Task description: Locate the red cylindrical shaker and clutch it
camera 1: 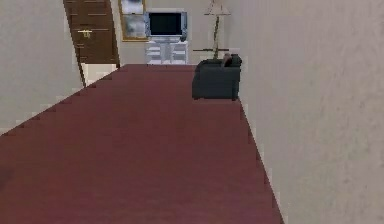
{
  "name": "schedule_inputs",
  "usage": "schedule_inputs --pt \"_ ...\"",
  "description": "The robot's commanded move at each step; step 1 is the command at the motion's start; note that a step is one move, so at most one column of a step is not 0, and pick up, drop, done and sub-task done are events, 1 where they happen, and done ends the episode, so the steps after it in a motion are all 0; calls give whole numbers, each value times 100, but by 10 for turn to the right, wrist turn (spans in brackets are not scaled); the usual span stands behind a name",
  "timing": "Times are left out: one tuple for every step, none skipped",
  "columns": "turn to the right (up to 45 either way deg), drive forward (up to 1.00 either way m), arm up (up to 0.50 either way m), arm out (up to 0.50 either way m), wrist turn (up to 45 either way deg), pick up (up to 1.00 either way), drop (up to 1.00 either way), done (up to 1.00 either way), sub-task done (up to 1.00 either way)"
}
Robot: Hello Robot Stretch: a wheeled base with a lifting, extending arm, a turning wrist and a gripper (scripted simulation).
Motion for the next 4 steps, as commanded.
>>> schedule_inputs --pt "-180 0 0 0 0 0 0 0 0" --pt "0 100 0 0 0 0 0 0 0" --pt "-30 0 0 0 0 0 0 0 0" --pt "0 100 0 0 0 0 0 0 0"
